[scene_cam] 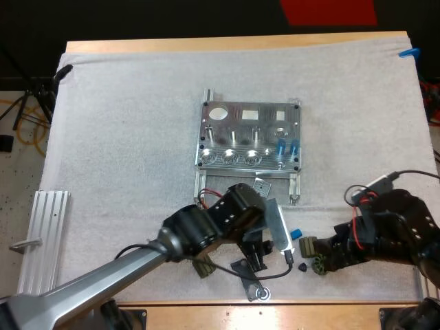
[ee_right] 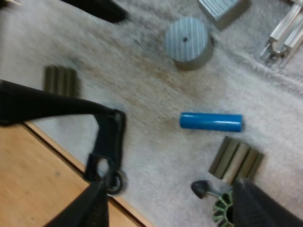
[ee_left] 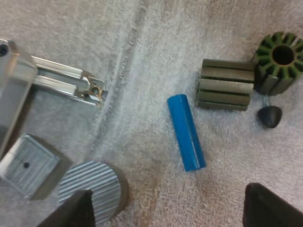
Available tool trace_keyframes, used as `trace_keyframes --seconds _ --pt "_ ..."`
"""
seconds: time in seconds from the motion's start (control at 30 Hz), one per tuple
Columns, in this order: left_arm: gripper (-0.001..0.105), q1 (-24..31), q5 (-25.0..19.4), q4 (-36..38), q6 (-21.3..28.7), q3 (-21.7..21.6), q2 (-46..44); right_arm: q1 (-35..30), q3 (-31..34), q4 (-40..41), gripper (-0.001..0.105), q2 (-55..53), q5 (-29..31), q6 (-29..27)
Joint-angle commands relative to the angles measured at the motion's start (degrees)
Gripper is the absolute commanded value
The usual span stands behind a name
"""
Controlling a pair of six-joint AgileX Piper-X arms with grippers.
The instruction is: Load cells from right to left
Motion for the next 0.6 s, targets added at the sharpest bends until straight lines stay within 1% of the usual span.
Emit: trace_keyframes --seconds 0.0,0.1,0.3,0.43,0.57 --pt "0.064 -0.01 -0.03 -0.89 -0.91 0.06 1.42 -0.10 -0.49 0.35 0.056 -1.16 -0.94 1.13" --pt "0.064 -0.01 -0.03 -0.88 -0.91 0.06 4.62 -0.10 -1.46 0.35 0.056 -2.36 -0.94 3.37" --pt "0.064 -0.01 -0.03 -1.37 -1.13 0.06 9.39 -0.10 -6.36 1.38 0.056 -2.39 -0.83 3.59" --pt "0.064 -0.01 0.21 -4.28 -2.70 0.06 10.84 -0.10 -8.41 3.59 0.056 -2.29 -0.83 3.59" --pt "0.064 -0.01 1.40 -7.09 -3.58 0.06 11.38 -0.10 -8.49 5.60 0.056 -2.29 -0.83 3.59"
